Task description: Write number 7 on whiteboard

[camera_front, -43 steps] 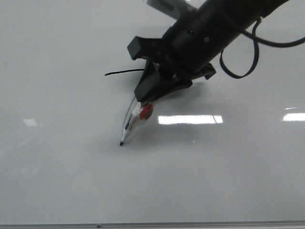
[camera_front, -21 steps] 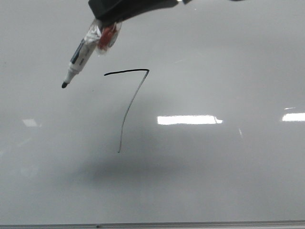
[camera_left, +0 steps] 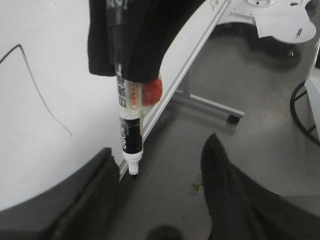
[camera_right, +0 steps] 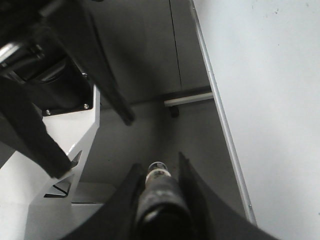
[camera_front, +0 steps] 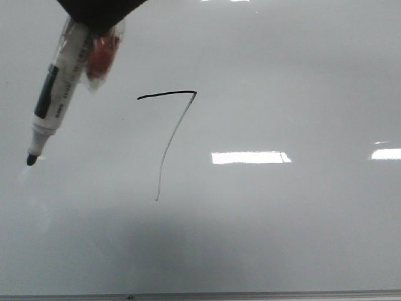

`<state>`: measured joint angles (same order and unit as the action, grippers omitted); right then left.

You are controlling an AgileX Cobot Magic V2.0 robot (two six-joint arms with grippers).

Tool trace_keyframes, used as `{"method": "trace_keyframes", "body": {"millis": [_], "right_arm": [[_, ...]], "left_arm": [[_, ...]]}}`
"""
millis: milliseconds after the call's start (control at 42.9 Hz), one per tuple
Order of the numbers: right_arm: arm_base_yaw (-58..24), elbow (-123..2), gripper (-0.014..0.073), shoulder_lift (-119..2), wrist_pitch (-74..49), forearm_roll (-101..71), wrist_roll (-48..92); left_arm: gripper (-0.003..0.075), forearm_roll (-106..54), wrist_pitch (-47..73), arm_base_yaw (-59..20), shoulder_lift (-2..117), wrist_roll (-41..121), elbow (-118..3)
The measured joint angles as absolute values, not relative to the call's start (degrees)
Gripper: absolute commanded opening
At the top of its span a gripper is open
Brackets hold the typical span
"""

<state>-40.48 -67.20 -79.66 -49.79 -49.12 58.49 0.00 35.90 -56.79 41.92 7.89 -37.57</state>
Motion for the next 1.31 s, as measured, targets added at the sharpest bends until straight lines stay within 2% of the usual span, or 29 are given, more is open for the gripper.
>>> {"method": "trace_keyframes", "body": {"millis": [280,630,887,980,1190,1237,1307], "right_arm": [[-44.4,-67.2,-0.0060,-78.3,-49.7,-49.1,58.6],[-45.6,-67.2,-0.0060,-78.3,-49.1,-49.0,58.6],[-45.6,-67.2,-0.0052,-78.3,-48.7,-48.3,58.7],[-45.6,-67.2,0.0010,-78.3,-48.7,-47.9,58.7],[-45.6,-67.2,0.0321,-78.3,-48.4,-47.6,58.7],[-45.6,-67.2,0.0353,-78.3,-48.2,-47.4,58.7],[-44.4,-67.2,0.0351,-78.3,-47.6,-47.2,57.9]], "left_arm": [[0.0424,0.6,33.9,-56.8,47.6,7.9,-37.7],[0.0117,1.0,32.8,-56.8,48.5,7.9,-37.7],[-0.0009,0.9,33.1,-56.8,48.5,7.5,-37.7],[-0.0020,0.9,33.1,-56.8,48.6,7.5,-37.7],[-0.0020,1.1,33.4,-56.8,48.6,7.5,-37.7],[-0.0020,2.0,33.8,-56.8,48.6,7.4,-37.7],[-0.0020,3.6,34.0,-56.7,48.7,5.5,-37.7]]}}
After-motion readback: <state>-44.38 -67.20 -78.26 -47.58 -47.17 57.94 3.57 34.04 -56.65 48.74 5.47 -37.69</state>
